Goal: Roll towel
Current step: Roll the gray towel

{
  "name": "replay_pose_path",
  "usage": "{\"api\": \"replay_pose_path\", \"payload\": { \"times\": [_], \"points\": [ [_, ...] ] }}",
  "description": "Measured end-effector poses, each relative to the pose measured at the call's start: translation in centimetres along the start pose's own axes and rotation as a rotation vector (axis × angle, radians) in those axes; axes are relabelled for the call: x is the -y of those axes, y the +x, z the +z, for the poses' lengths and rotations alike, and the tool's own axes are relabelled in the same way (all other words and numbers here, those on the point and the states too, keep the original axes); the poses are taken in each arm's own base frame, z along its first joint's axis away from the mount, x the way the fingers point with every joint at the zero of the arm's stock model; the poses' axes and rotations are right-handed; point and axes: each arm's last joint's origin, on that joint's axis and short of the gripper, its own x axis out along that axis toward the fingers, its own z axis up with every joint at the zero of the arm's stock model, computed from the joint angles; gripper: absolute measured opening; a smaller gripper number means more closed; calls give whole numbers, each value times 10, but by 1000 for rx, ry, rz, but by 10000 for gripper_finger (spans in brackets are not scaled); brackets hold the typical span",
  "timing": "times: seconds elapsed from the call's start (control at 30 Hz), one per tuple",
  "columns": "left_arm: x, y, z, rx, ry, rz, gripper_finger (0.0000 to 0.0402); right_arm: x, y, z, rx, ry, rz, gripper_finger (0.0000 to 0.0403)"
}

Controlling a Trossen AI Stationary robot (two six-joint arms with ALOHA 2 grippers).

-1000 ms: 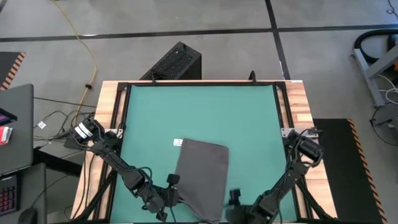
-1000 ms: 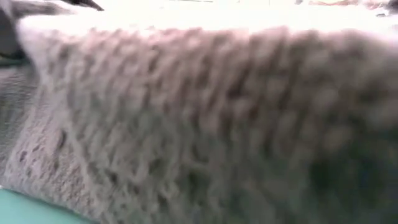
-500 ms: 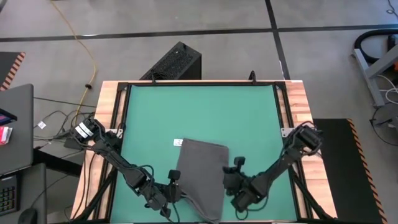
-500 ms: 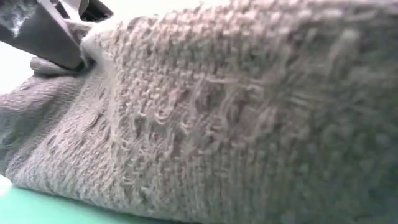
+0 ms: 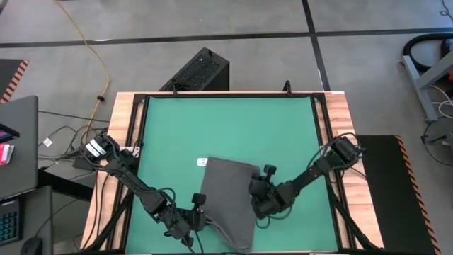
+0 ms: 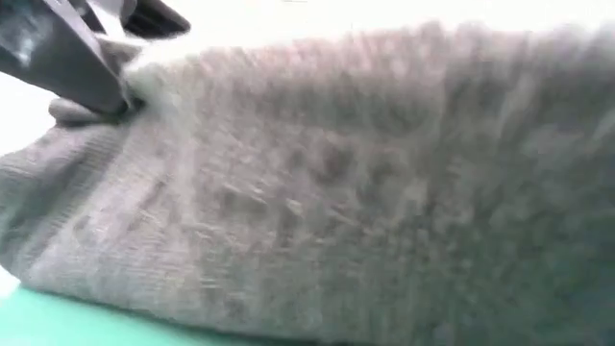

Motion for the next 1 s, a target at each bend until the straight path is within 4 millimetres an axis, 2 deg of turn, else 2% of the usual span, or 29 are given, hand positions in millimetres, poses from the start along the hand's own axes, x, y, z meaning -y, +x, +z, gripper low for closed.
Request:
{"api": "replay_pose_path", "payload": {
  "times": [0.27,0.5,0.73,0.9,1.0],
  "points": [
    [-23,8,-8,-118,97,68,0,17,22,8,-46,-52,-40,16],
    [-64,18,-16,-271,149,158,0,36,45,16,-106,-111,-83,16],
    [-91,25,-14,-295,150,155,0,60,68,21,-168,-153,-143,17],
    [-95,27,-14,-297,122,129,0,75,64,28,-146,-209,-203,27],
    [-94,26,-13,-292,112,123,0,92,43,43,-98,-176,-187,43]
  ]
}}
